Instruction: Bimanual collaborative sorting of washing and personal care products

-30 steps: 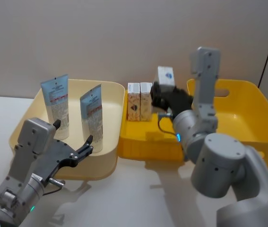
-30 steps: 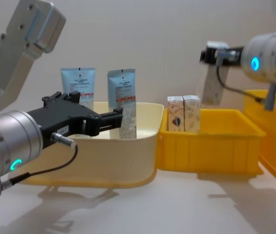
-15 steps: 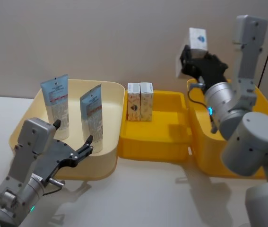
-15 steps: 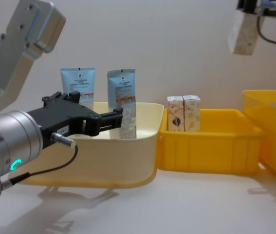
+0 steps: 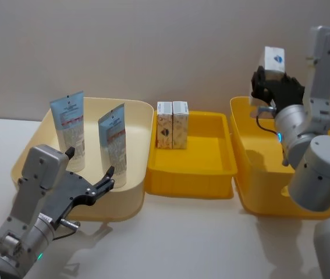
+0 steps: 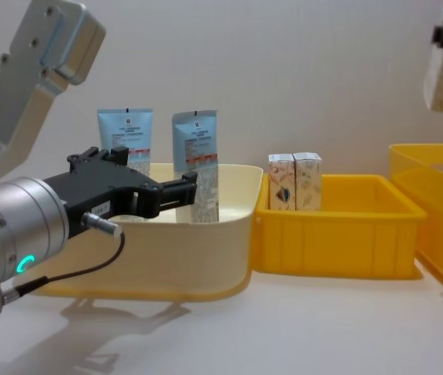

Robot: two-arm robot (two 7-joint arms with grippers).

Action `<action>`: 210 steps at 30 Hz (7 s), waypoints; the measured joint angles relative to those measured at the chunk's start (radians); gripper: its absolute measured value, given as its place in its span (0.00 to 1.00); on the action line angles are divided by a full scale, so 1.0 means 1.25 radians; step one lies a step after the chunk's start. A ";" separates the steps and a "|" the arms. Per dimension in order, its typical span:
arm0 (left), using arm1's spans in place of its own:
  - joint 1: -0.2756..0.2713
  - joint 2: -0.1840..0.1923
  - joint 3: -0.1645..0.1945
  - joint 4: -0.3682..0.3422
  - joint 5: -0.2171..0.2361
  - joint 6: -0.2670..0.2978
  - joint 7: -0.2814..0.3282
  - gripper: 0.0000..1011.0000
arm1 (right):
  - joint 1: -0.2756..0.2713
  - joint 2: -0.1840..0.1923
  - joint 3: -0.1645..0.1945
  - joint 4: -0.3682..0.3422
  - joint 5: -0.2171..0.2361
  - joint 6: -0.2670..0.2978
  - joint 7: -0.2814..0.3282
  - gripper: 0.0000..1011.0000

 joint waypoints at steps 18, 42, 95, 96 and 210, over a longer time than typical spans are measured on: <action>0.000 0.000 0.000 0.000 0.000 0.000 0.000 0.99 | 0.034 -0.001 0.044 0.119 -0.034 0.087 -0.064 0.72; 0.000 0.000 0.000 0.000 0.000 0.000 0.000 0.99 | 0.040 -0.002 0.064 0.143 -0.044 0.104 -0.080 0.99; 0.001 0.013 -0.019 -0.065 -0.004 0.061 -0.004 0.99 | -0.005 0.070 0.175 -0.075 0.063 0.065 0.097 0.99; -0.001 0.014 -0.020 -0.067 -0.007 0.063 -0.007 0.99 | -0.005 0.071 0.175 -0.076 0.063 0.066 0.097 0.99; -0.457 -0.118 -0.016 0.697 -0.204 -0.184 -0.607 0.54 | -0.006 0.073 0.178 -0.081 0.066 0.065 0.102 0.99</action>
